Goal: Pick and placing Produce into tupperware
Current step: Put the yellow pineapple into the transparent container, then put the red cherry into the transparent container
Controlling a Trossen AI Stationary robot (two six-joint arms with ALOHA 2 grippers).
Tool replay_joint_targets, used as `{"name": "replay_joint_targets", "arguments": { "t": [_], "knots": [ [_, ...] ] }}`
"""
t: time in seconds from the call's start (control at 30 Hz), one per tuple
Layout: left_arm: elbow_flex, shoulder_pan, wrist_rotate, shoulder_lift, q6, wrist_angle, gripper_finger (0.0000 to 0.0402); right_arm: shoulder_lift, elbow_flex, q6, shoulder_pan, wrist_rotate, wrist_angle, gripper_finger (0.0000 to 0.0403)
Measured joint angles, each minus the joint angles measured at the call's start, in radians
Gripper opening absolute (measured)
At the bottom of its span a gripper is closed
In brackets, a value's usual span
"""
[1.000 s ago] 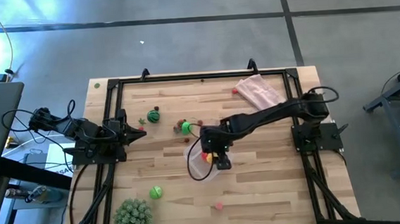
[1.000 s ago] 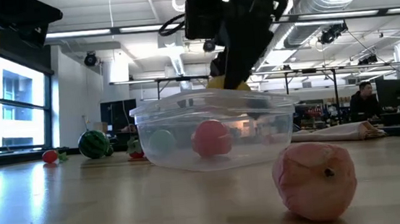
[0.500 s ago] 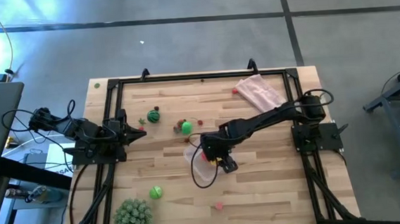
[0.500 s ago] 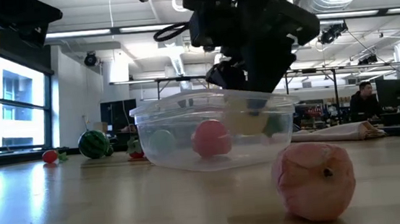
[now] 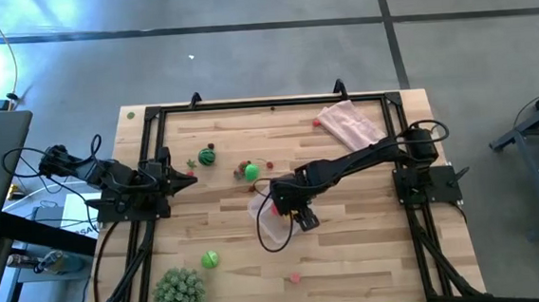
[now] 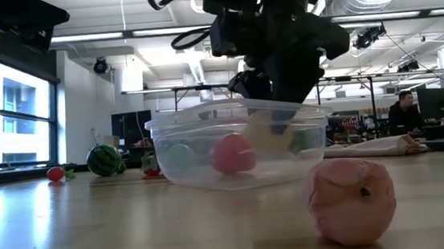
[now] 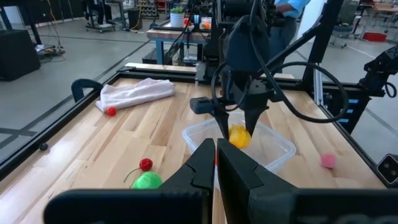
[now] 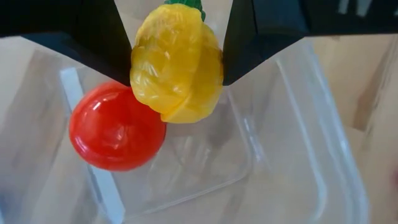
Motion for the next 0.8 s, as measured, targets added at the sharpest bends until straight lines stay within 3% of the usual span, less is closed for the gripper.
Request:
{"name": "replay_joint_targets", "arguments": {
  "t": [0.3,0.53,0.8],
  "knots": [
    [0.0,0.0,0.0,0.0,0.0,0.0,0.0008,0.0,0.0,0.009,0.0,0.013,0.01,0.025],
    [0.0,0.0,0.0,0.0,0.0,0.0,0.0008,0.0,0.002,-0.002,0.0,0.023,0.001,0.0256],
    [0.0,0.0,0.0,0.0,0.0,0.0,0.0008,0.0,0.171,-0.061,-0.005,0.141,-0.201,0.0256]
  ]
}}
